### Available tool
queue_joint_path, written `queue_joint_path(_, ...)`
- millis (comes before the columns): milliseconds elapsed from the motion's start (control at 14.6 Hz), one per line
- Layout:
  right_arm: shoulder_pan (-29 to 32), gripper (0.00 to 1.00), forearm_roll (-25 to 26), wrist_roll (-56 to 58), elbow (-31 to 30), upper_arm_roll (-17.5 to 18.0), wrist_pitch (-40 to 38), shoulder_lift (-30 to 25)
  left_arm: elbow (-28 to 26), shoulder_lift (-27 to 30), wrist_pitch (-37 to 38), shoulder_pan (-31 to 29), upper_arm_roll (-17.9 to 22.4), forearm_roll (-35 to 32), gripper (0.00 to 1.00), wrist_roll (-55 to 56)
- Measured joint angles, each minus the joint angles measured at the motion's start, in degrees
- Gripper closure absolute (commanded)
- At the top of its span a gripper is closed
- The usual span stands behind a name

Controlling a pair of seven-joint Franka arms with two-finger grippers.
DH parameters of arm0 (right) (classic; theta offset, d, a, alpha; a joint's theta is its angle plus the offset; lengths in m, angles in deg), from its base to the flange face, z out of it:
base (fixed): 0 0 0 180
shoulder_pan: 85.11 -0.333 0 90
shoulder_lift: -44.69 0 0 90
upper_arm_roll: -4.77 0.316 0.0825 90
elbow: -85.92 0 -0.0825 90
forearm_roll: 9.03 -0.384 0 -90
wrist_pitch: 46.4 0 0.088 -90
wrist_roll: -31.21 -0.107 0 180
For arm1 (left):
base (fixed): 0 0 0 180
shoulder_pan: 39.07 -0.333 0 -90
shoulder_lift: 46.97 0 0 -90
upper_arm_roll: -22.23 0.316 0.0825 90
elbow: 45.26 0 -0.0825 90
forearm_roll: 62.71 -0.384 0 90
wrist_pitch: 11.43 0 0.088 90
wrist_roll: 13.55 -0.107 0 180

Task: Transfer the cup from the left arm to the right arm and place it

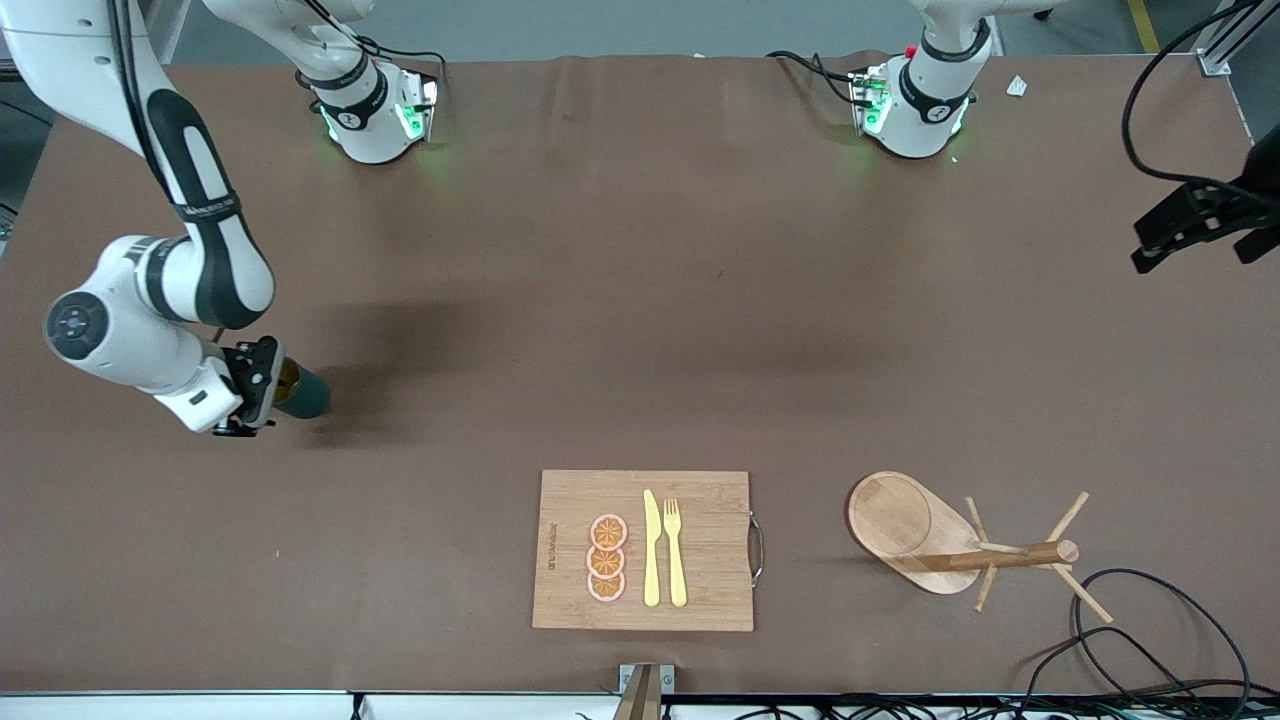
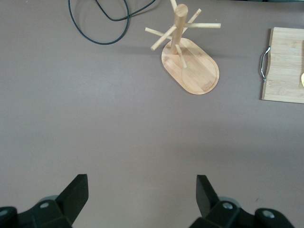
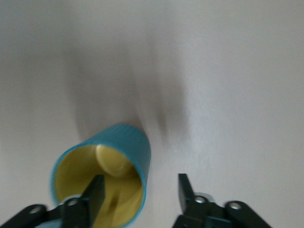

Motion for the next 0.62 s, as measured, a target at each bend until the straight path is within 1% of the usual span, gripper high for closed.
queue_joint_path(275, 1.88, 0.0, 0.32, -14.04, 12.72, -0.59, -21.56, -6.77, -0.44, 0.63, 0.81, 0.05, 1.14, 1.03, 0.0, -0.4)
queue_joint_path(412, 1.95, 0.0, 1.99, -20.34, 20.14, -0.56, -31.75, -9.29, -0.54, 0.67, 0.81, 0.05, 1.21, 1.12, 0.0, -0.4)
queue_joint_path(550, 1.95, 0.0, 2.81, -24.24, 24.73, -0.49, -36.78, -9.58, -0.54, 0.74, 0.82, 0.08, 1.22, 1.12, 0.0, -0.4)
queue_joint_path(619, 1.95, 0.0, 2.96, -25.54, 26.0, -0.46, -37.79, -9.44, -0.54, 0.77, 0.85, 0.07, 1.23, 1.12, 0.0, -0.4)
